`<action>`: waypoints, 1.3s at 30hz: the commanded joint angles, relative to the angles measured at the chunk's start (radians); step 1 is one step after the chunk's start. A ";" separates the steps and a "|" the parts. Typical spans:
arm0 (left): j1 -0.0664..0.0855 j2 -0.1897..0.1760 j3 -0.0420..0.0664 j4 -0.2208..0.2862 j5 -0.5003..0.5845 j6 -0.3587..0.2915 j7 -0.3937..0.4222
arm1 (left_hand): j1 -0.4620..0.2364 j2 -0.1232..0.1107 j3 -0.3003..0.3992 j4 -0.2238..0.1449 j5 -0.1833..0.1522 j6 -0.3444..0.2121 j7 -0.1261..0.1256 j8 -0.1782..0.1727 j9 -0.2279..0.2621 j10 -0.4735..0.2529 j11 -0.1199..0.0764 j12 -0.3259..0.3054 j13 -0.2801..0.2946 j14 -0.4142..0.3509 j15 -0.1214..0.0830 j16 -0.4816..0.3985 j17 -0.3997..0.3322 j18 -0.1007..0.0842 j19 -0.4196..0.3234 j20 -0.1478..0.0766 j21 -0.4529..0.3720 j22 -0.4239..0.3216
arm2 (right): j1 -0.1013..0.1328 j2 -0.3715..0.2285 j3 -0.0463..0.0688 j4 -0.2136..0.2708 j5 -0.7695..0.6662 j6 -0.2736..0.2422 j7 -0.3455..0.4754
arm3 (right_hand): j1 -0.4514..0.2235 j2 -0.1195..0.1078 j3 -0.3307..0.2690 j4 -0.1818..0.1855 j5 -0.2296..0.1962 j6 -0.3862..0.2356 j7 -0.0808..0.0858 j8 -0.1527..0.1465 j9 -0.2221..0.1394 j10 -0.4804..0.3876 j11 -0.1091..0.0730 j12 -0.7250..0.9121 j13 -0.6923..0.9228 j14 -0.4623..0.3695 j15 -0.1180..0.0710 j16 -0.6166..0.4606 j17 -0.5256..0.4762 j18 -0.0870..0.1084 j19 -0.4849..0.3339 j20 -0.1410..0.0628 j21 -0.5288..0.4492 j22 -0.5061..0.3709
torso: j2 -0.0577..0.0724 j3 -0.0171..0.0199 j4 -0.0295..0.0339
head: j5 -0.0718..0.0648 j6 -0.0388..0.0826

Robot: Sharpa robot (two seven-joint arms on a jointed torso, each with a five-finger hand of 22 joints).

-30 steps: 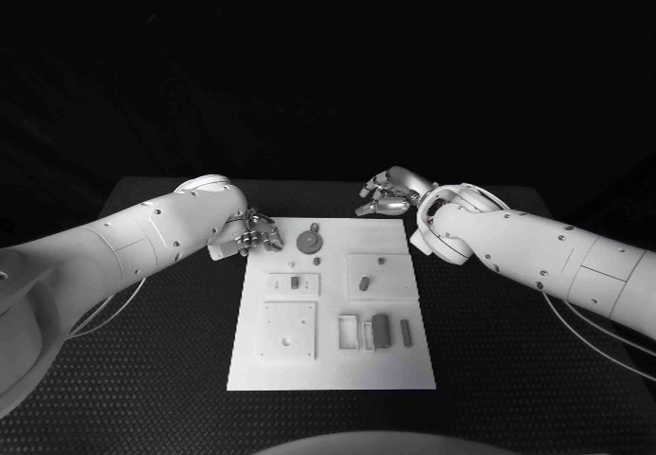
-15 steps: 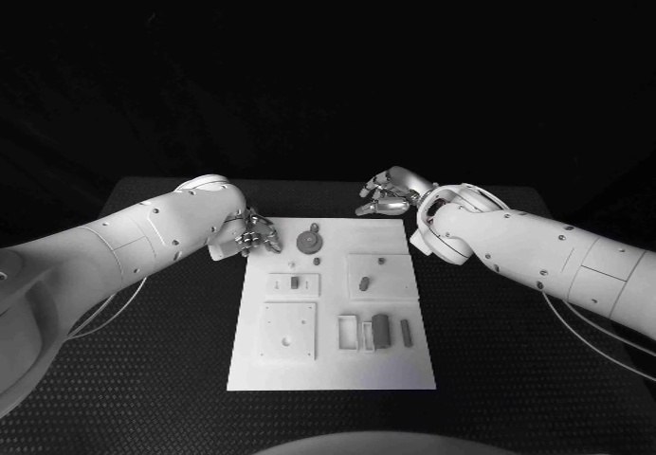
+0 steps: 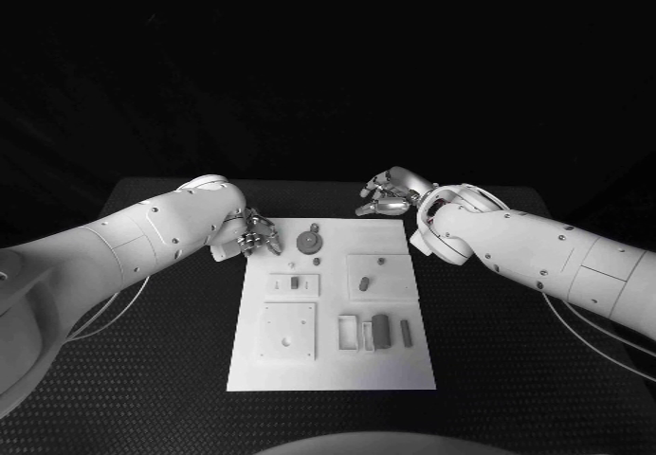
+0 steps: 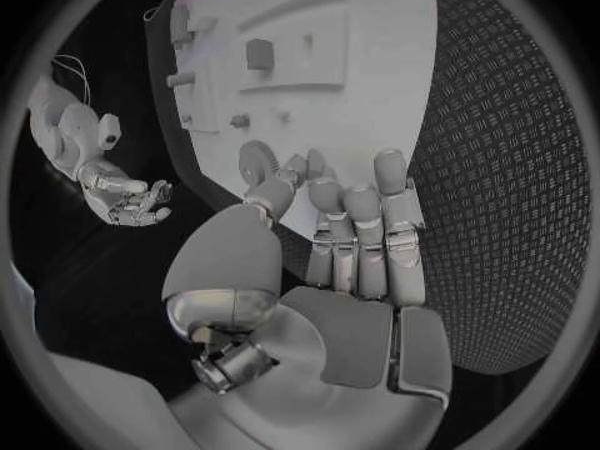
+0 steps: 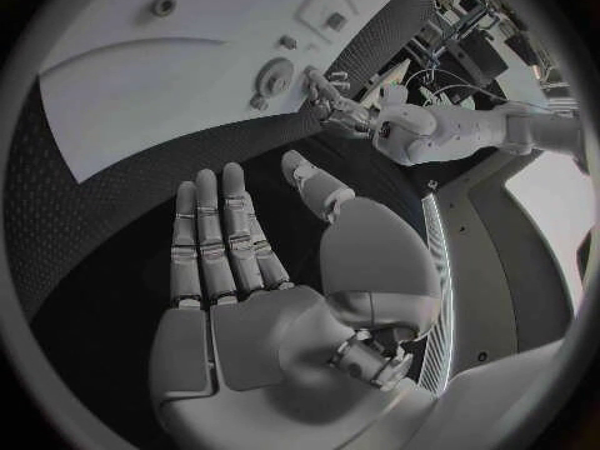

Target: Assemble the parts on the task board

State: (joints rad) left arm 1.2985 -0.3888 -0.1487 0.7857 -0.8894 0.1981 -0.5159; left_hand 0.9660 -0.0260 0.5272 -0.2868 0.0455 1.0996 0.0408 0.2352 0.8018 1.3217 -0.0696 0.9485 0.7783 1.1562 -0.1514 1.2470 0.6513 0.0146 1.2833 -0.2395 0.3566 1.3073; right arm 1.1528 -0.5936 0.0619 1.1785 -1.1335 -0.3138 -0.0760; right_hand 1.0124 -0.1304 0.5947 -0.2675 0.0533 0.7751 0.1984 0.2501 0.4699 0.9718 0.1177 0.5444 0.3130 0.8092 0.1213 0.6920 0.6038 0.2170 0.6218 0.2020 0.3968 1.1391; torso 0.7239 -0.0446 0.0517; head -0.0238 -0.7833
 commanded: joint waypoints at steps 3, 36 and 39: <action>0.000 -0.001 0.001 0.002 0.047 -0.015 0.013 | 0.022 0.034 0.012 0.001 0.003 0.012 0.000 0.009 0.003 -0.001 -0.002 0.005 -0.002 -0.001 0.000 0.005 -0.002 -0.011 0.004 -0.006 0.007 0.022 | 0.000 0.000 0.000 0.000 0.002 0.001 0.010 | 0.008 0.002 -0.007 -0.001 -0.001 0.010 0.013 0.004 -0.001 -0.010 -0.002 -0.005 -0.002 0.001 0.006 -0.007 -0.001 -0.013 -0.007 0.003 -0.007 0.001 | 0.000 -0.0001 -0.0001 | -0.002 0.002; 0.037 -0.203 0.014 0.317 0.245 -0.126 -0.056 | 0.016 0.048 0.049 0.002 0.003 0.036 -0.013 0.041 0.032 0.007 -0.014 0.008 -0.007 0.006 0.001 0.012 -0.009 -0.009 0.009 -0.006 0.014 0.022 | 0.000 -0.005 0.000 -0.069 0.057 0.005 0.041 | 0.012 0.008 -0.005 -0.006 -0.001 0.000 0.010 0.012 -0.008 -0.016 0.019 -0.091 -0.085 0.006 0.026 -0.131 -0.066 -0.022 -0.042 0.010 -0.048 0.015 | -0.006 0.0007 0.0081 | 0.005 0.000; 0.037 -0.214 0.001 0.342 0.237 -0.145 -0.058 | 0.016 0.047 0.051 0.002 0.003 0.037 -0.013 0.042 0.032 0.007 -0.015 0.008 -0.008 0.006 0.001 0.012 -0.009 -0.009 0.009 -0.007 0.015 0.022 | 0.000 -0.005 0.000 -0.067 0.057 0.005 0.042 | 0.013 0.008 -0.006 -0.006 -0.001 -0.001 0.011 0.013 -0.009 -0.010 0.019 -0.098 -0.093 0.007 0.029 -0.144 -0.070 -0.023 -0.047 0.011 -0.054 0.017 | -0.006 0.0011 0.0077 | 0.008 0.000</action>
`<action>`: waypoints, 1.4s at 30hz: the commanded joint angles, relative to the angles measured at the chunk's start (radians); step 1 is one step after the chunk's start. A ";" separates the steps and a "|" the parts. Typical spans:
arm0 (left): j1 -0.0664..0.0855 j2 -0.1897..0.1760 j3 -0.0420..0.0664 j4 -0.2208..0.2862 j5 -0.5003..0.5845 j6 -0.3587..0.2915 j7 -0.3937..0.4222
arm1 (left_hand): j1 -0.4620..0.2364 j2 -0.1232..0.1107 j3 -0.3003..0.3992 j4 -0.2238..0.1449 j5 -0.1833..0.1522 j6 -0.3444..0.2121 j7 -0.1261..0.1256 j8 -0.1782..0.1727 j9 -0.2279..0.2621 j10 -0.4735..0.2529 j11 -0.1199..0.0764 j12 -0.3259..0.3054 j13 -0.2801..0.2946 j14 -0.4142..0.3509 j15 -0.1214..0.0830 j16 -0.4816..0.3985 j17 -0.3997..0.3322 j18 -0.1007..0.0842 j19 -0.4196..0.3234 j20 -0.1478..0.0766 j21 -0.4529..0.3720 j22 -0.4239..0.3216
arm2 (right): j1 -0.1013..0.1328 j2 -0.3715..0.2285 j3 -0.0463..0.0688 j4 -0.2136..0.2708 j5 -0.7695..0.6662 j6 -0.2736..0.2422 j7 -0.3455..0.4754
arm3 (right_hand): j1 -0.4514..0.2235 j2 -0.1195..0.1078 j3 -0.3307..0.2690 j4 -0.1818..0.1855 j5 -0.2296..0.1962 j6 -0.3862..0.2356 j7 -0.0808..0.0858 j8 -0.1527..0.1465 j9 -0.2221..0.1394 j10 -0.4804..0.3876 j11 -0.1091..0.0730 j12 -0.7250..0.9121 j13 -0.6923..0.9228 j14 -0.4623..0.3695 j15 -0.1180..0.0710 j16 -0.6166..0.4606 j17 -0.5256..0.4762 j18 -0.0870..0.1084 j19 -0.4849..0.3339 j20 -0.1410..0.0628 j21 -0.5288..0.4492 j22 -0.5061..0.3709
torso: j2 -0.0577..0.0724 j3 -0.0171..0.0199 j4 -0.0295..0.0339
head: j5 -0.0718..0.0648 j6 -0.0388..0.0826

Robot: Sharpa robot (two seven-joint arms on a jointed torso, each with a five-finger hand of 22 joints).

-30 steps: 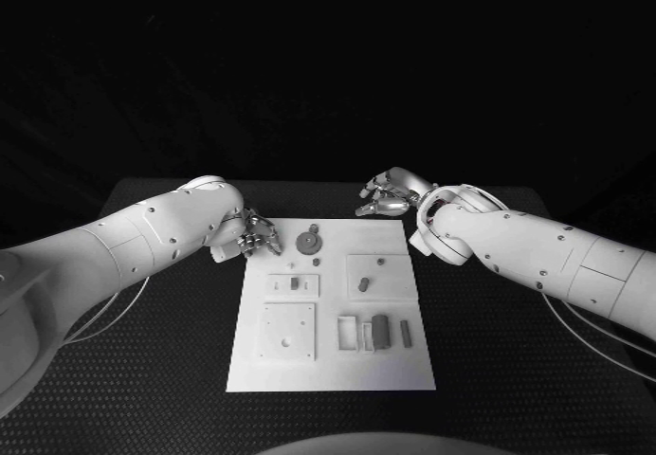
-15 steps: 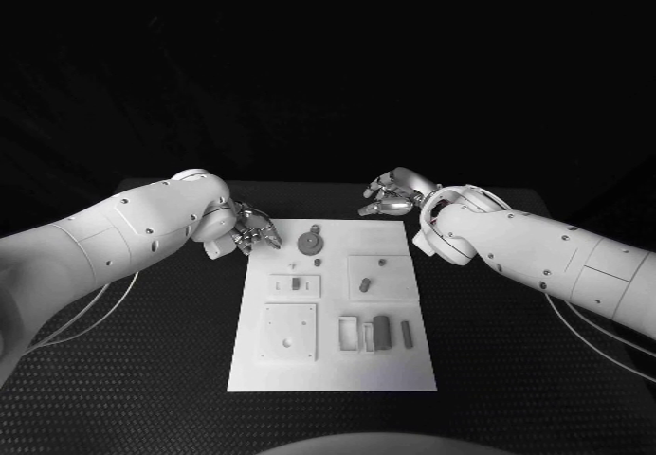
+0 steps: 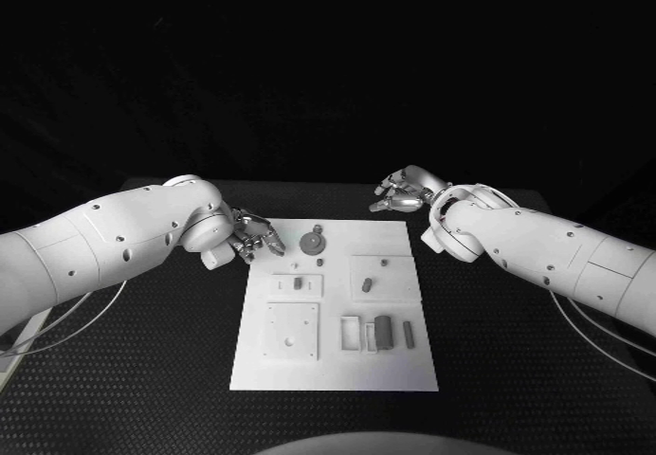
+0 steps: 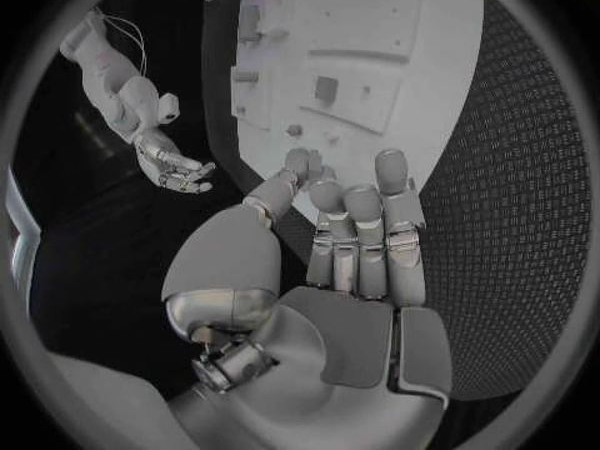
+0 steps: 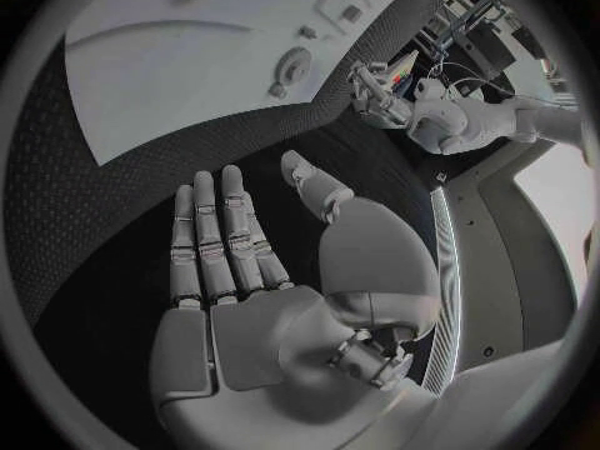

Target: Assemble the parts on the task board

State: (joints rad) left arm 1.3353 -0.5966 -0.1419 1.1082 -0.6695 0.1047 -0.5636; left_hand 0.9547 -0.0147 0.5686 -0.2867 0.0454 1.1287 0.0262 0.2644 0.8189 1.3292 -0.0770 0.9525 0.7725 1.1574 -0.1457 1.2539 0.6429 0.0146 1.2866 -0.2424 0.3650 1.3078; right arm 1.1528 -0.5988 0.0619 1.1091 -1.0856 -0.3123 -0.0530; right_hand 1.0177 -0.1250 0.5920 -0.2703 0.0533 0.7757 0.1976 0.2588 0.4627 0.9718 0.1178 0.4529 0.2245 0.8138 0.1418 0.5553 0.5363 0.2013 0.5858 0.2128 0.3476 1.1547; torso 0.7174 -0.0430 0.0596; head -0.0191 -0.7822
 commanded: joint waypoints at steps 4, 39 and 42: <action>0.000 -0.021 -0.025 0.053 0.010 -0.066 -0.015 | 0.027 0.035 0.011 0.002 0.003 0.009 0.001 0.014 0.016 0.000 -0.008 0.004 -0.002 0.006 -0.005 0.005 -0.002 -0.009 0.006 -0.004 0.007 0.022 | 0.000 0.000 0.000 0.007 0.009 -0.013 0.014 | 0.009 0.002 -0.004 -0.004 -0.001 -0.003 0.012 0.005 -0.003 -0.008 0.020 -0.012 -0.010 0.002 0.010 -0.015 -0.004 -0.008 -0.014 0.001 -0.009 0.004 | 0.000 0.0005 -0.0002 | 0.005 -0.003; -0.023 -0.042 -0.097 0.142 -0.125 -0.130 -0.031 | 0.022 0.030 0.019 0.002 0.004 0.014 -0.002 0.020 0.021 0.005 -0.011 0.003 -0.006 0.010 -0.005 0.006 -0.006 -0.008 0.009 -0.004 0.009 0.021 | 0.002 0.014 0.000 -0.030 0.120 -0.040 0.126 | 0.022 0.016 -0.008 0.010 -0.001 -0.085 0.026 -0.006 -0.029 -0.074 0.075 -0.231 -0.156 -0.150 0.081 -0.226 -0.132 -0.100 -0.253 0.019 -0.137 0.077 | 0.002 -0.0003 -0.0027 | 0.005 -0.016; -0.026 -0.041 -0.097 0.141 -0.125 -0.132 -0.031 | 0.022 0.028 0.019 0.002 0.004 0.015 -0.003 0.020 0.022 0.005 -0.011 0.003 -0.007 0.010 -0.005 0.006 -0.006 -0.008 0.009 -0.004 0.010 0.021 | 0.002 0.014 0.000 -0.027 0.120 -0.035 0.124 | 0.022 0.016 -0.008 0.010 -0.001 -0.086 0.027 -0.005 -0.029 -0.072 0.076 -0.234 -0.157 -0.149 0.083 -0.226 -0.133 -0.100 -0.253 0.019 -0.138 0.079 | 0.002 -0.0003 -0.0027 | 0.004 -0.017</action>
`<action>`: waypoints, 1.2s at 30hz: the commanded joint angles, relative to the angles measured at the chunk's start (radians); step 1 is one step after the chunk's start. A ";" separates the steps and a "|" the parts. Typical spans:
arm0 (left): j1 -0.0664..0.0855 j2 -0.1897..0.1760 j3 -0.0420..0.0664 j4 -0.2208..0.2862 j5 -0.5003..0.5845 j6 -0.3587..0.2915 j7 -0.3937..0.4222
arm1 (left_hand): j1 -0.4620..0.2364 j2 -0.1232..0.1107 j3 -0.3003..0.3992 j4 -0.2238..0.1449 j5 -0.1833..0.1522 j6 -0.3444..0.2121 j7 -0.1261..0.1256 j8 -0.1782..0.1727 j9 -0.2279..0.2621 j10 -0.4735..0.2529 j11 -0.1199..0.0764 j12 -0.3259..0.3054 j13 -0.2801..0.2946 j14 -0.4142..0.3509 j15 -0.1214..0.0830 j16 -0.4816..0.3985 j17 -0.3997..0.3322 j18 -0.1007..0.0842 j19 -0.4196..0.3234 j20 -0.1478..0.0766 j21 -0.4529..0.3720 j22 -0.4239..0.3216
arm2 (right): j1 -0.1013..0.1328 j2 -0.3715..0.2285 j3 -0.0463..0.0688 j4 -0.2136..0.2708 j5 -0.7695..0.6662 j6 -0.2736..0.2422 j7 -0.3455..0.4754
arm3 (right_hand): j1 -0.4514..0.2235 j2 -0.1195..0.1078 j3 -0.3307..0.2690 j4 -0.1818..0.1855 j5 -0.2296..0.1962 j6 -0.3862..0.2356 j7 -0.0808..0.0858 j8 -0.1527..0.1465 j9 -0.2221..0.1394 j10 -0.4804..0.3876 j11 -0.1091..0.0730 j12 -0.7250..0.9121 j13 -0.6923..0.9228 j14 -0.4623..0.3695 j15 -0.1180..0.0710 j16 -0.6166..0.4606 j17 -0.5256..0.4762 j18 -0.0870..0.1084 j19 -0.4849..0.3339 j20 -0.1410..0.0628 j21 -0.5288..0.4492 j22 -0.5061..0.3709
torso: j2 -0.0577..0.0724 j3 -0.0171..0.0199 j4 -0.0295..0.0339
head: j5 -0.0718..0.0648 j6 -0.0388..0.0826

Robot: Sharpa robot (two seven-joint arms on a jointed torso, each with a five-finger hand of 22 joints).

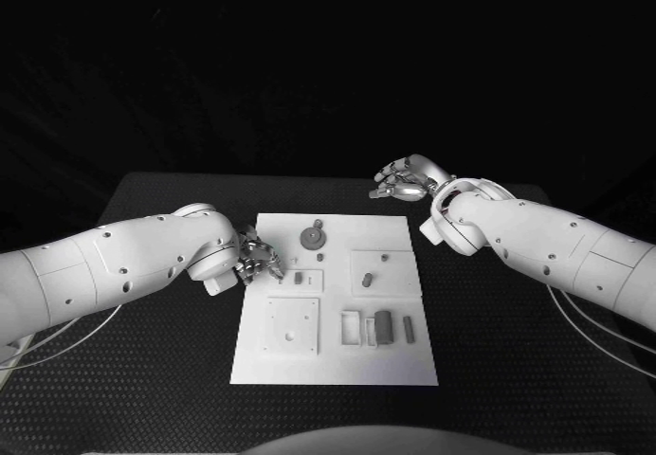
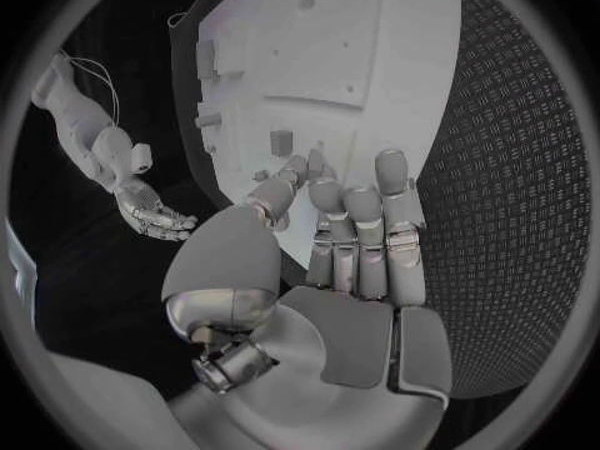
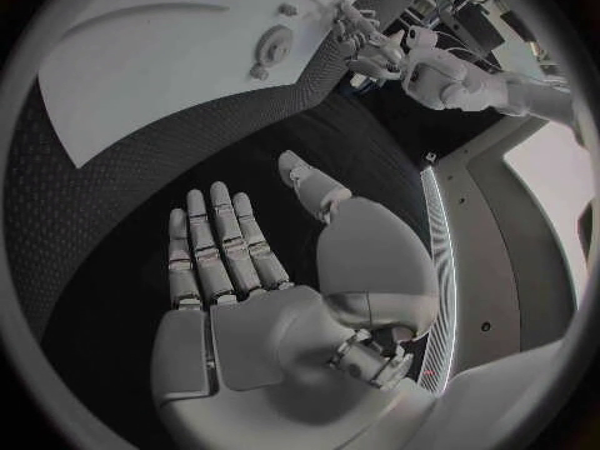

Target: Assemble the parts on the task board

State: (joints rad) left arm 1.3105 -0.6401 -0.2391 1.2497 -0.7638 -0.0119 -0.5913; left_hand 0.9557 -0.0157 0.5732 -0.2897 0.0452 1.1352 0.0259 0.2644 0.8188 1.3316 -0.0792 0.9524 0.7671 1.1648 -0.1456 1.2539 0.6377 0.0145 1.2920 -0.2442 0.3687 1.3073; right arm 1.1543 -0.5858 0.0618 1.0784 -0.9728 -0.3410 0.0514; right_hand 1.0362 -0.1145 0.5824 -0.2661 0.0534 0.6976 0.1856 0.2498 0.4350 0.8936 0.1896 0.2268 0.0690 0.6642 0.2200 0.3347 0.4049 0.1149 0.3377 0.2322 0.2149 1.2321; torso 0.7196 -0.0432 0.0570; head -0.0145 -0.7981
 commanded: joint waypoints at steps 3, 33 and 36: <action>-0.001 0.004 0.000 -0.001 -0.031 -0.015 -0.004 | 0.020 0.029 0.015 0.005 0.004 0.009 -0.003 0.021 0.022 0.003 -0.009 0.003 -0.002 0.003 -0.005 0.006 -0.001 -0.008 0.004 -0.002 0.006 0.021 | 0.000 0.001 0.000 0.004 0.007 -0.003 0.017 | 0.003 0.007 0.001 0.007 -0.001 -0.007 0.043 0.006 -0.002 0.012 0.008 -0.014 -0.001 0.009 0.009 -0.004 -0.003 -0.014 -0.004 0.000 -0.007 0.006 | 0.000 0.0002 0.0001 | -0.002 -0.004; -0.009 0.002 0.001 0.011 0.010 0.034 -0.008 | 0.018 0.027 0.022 0.005 0.004 0.013 -0.005 0.025 0.026 0.003 -0.011 0.001 -0.005 0.003 -0.005 0.004 -0.005 -0.007 0.003 -0.002 0.006 0.021 | 0.000 -0.003 0.000 0.013 0.013 0.006 0.006 | 0.004 0.007 0.000 0.005 -0.001 -0.008 0.047 0.008 -0.003 0.019 0.010 -0.025 -0.002 0.010 0.014 -0.008 -0.008 -0.014 -0.002 -0.001 -0.009 0.013 | -0.001 0.0006 0.0012 | -0.002 -0.007; -0.010 0.002 0.001 0.009 0.007 0.033 -0.008 | 0.018 0.027 0.023 0.005 0.004 0.013 -0.005 0.025 0.026 0.003 -0.011 0.001 -0.005 0.003 -0.005 0.004 -0.006 -0.007 0.003 -0.002 0.005 0.021 | 0.000 -0.004 0.000 0.012 0.013 0.007 0.006 | 0.004 0.007 0.000 0.005 -0.001 -0.009 0.047 0.008 -0.003 0.020 0.010 -0.027 -0.002 0.009 0.015 -0.009 -0.009 -0.014 -0.002 -0.001 -0.010 0.013 | -0.001 0.0002 0.0014 | -0.002 -0.008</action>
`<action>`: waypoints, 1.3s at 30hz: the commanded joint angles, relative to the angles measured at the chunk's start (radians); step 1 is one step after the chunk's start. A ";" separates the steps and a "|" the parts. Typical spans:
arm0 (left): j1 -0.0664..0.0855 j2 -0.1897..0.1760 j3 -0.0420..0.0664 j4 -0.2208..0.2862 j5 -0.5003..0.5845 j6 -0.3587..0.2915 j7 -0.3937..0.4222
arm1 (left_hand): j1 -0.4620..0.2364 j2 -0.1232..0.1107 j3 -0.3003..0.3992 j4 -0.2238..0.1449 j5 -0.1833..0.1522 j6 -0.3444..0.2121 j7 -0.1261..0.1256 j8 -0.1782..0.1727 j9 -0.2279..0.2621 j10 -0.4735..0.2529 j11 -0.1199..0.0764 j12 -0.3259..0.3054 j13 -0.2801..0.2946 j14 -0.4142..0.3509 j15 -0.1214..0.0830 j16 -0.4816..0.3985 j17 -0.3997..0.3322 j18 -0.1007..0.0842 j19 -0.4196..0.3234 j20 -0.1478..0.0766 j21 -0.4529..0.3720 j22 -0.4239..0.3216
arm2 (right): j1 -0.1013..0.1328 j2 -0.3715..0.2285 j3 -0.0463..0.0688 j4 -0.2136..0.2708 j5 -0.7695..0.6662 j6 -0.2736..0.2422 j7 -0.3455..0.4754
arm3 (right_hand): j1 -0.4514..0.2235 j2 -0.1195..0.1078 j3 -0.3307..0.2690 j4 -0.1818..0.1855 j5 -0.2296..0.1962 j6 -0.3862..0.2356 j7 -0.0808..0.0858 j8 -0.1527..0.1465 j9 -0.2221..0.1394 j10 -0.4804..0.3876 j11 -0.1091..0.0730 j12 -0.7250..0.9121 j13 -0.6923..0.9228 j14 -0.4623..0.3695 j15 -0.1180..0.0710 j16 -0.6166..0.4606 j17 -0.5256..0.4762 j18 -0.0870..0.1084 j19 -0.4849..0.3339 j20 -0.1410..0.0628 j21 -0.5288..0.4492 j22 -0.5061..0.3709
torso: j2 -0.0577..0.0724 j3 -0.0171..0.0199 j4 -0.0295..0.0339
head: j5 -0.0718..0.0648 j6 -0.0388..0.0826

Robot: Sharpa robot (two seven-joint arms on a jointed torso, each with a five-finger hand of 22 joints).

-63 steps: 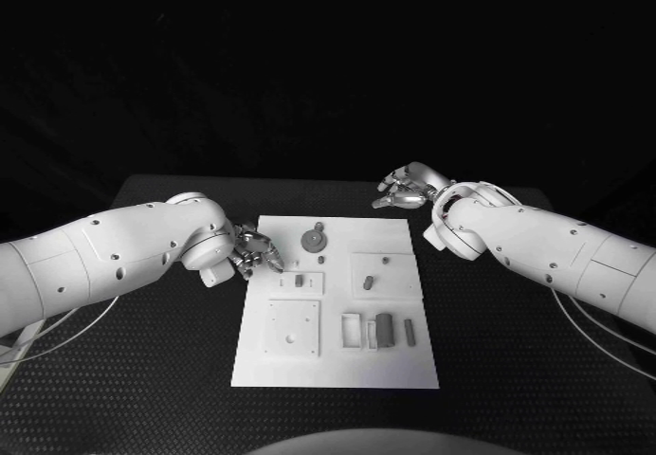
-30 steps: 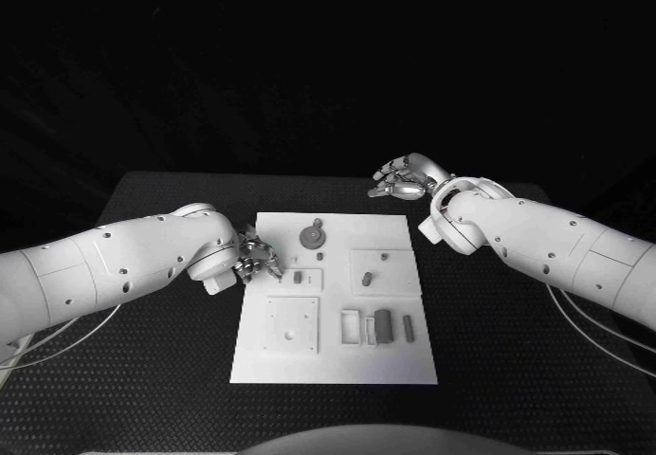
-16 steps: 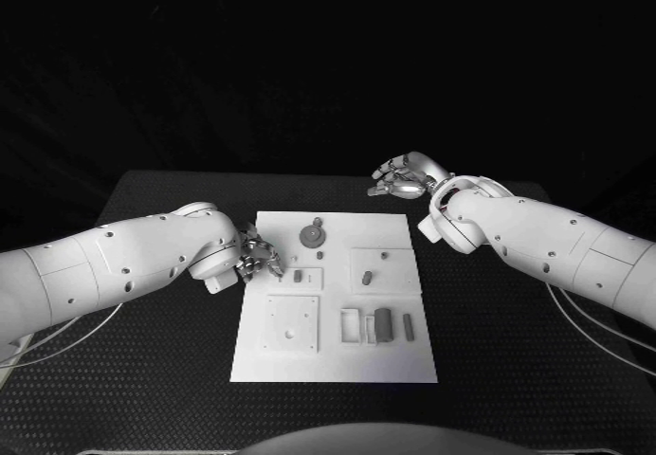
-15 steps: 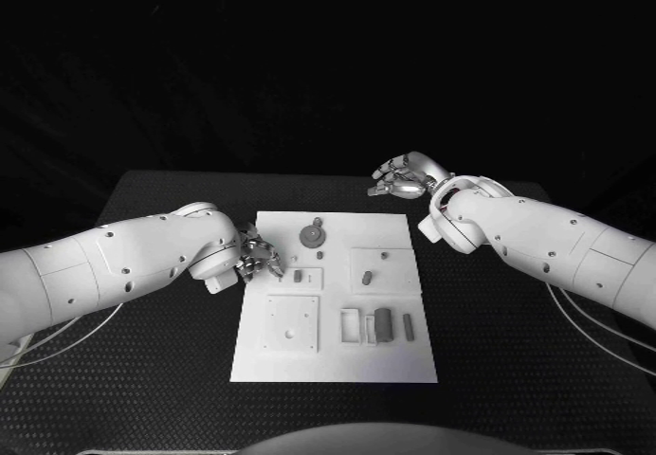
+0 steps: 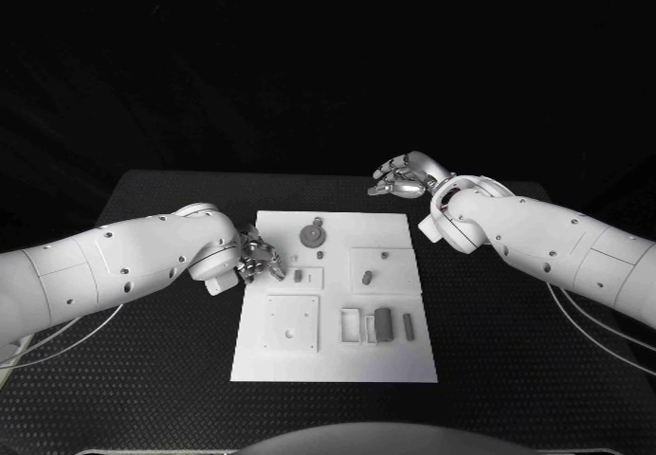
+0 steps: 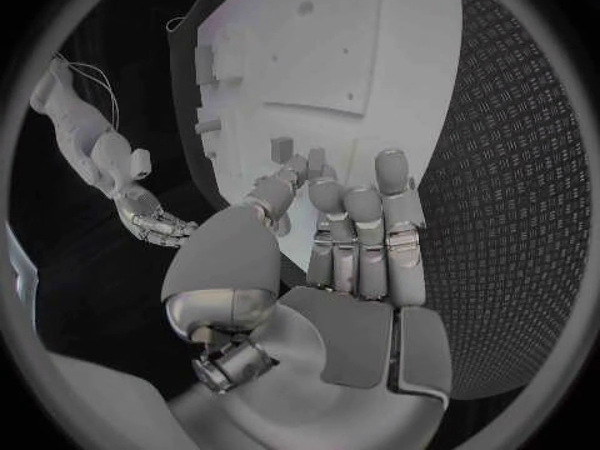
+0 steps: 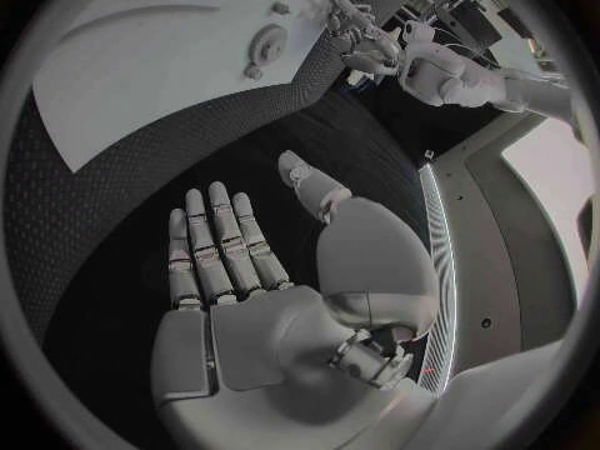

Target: Assemble the parts on the task board

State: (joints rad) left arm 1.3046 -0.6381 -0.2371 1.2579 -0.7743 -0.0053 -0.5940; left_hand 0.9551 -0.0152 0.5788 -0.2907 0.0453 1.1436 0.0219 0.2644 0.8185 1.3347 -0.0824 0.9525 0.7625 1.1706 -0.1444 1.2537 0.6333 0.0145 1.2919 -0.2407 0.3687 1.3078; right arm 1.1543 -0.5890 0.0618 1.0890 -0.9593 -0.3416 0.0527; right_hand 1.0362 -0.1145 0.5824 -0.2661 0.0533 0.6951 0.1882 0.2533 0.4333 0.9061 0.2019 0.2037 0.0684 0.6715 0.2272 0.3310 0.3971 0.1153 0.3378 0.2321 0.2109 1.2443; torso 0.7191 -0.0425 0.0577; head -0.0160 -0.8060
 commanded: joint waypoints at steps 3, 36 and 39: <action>-0.004 -0.001 -0.001 -0.001 0.013 0.028 -0.005 | 0.019 0.027 0.018 0.006 0.004 0.005 -0.001 0.025 0.027 0.000 -0.008 0.001 -0.001 -0.003 -0.006 0.004 -0.001 -0.007 0.003 -0.005 0.005 0.020 | 0.000 0.000 0.000 0.002 0.000 0.009 0.005 | 0.004 0.006 0.000 0.005 -0.001 -0.006 0.044 0.005 -0.001 0.008 -0.002 -0.005 -0.001 0.001 0.008 -0.005 -0.002 -0.014 -0.001 -0.001 -0.006 0.002 | 0.000 -0.0008 0.0000 | 0.000 0.000; -0.005 -0.002 -0.001 -0.003 -0.010 0.034 -0.010 | 0.019 0.026 0.021 0.005 0.004 0.005 -0.002 0.027 0.028 0.000 -0.009 0.000 -0.003 -0.003 -0.006 0.005 -0.003 -0.007 0.002 -0.005 0.005 0.020 | 0.000 -0.003 0.000 0.003 0.000 0.020 0.001 | 0.003 0.004 -0.001 0.005 -0.001 -0.008 0.043 0.006 -0.002 0.011 -0.003 -0.013 -0.001 -0.001 0.011 -0.009 -0.005 -0.014 -0.001 -0.001 -0.009 0.005 | 0.000 -0.0008 0.0001 | 0.003 -0.007; -0.005 -0.003 -0.001 -0.004 -0.013 0.035 -0.011 | 0.019 0.026 0.021 0.005 0.004 0.005 -0.002 0.027 0.028 0.000 -0.009 0.000 -0.003 -0.003 -0.006 0.005 -0.003 -0.007 0.002 -0.005 0.005 0.020 | 0.000 -0.003 0.000 0.003 0.000 0.020 0.001 | 0.003 0.004 -0.001 0.005 -0.001 -0.008 0.043 0.006 -0.002 0.011 -0.003 -0.013 -0.001 -0.001 0.011 -0.010 -0.006 -0.014 -0.001 -0.001 -0.010 0.005 | 0.000 -0.0007 -0.0001 | 0.003 -0.006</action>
State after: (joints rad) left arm 1.3045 -0.6407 -0.2356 1.2554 -0.7750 0.0121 -0.5929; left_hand 0.9555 -0.0155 0.5796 -0.2908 0.0452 1.1405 0.0204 0.2646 0.8184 1.3349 -0.0825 0.9524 0.7608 1.1686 -0.1456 1.2537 0.6316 0.0145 1.2940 -0.2424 0.3686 1.3074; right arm 1.1542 -0.5918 0.0619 1.0909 -0.9585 -0.3347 0.0507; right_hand 1.0362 -0.1145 0.5825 -0.2661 0.0534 0.6951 0.1882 0.2532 0.4317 0.9098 0.1982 0.1963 0.0687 0.6680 0.2305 0.3270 0.3921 0.1155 0.3378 0.2321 0.2071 1.2485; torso 0.7189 -0.0428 0.0579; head -0.0133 -0.8125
